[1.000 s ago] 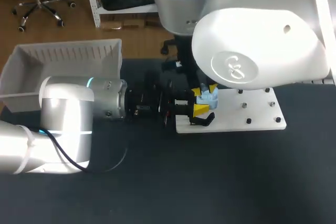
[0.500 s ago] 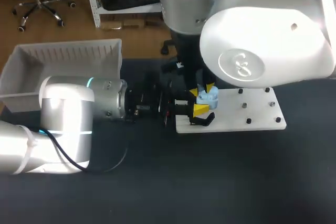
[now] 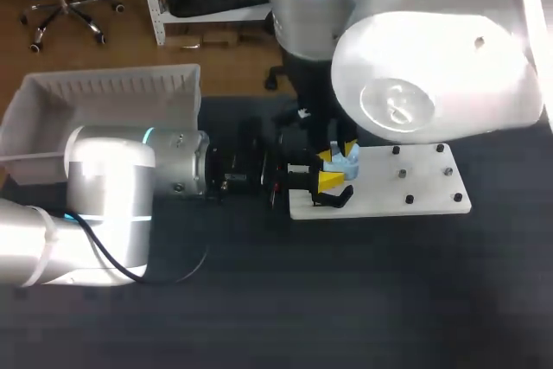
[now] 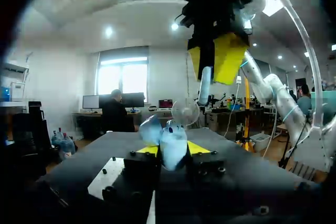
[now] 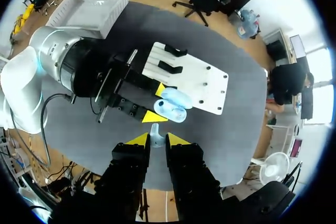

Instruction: Pick up each earbud case from the left stands, insert the matching earbuds, close the lid, and place the case in the box.

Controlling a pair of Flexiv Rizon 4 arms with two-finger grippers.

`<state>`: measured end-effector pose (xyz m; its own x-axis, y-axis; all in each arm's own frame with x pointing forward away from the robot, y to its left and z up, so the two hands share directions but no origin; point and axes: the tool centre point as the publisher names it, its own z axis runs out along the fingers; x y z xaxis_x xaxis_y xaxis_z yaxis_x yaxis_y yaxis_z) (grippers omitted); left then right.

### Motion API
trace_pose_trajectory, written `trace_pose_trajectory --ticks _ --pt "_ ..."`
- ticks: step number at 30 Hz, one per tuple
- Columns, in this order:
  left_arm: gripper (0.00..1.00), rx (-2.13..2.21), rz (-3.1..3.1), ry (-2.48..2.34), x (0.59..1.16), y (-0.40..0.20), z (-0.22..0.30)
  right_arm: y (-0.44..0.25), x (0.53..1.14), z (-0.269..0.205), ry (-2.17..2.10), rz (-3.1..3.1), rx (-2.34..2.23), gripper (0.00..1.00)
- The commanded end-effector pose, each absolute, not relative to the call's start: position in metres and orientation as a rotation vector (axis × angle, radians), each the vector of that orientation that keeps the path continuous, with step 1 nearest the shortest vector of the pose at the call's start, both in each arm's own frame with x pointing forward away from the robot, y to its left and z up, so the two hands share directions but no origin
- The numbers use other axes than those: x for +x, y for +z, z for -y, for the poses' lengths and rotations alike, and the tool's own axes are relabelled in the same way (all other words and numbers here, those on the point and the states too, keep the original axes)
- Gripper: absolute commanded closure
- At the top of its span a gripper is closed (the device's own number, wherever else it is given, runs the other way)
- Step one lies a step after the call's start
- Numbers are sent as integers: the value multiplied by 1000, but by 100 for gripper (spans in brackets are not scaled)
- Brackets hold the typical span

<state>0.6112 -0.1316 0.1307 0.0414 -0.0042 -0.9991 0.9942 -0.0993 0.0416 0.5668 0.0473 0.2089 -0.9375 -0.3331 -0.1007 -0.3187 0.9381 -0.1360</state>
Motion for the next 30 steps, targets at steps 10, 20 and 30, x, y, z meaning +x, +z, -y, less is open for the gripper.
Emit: trace_pose_trajectory --ticks 10,20,30 --pt "100 1302 -1129 -1253 612 131 132 206 575 -52 -191 -2986 -466 100" --pt "100 1302 -1129 -1253 612 131 132 201 583 -52 -173 -3013 -452 100" --pt "100 1302 -1129 -1253 612 131 132 200 584 -49 -93 -2993 -420 100"
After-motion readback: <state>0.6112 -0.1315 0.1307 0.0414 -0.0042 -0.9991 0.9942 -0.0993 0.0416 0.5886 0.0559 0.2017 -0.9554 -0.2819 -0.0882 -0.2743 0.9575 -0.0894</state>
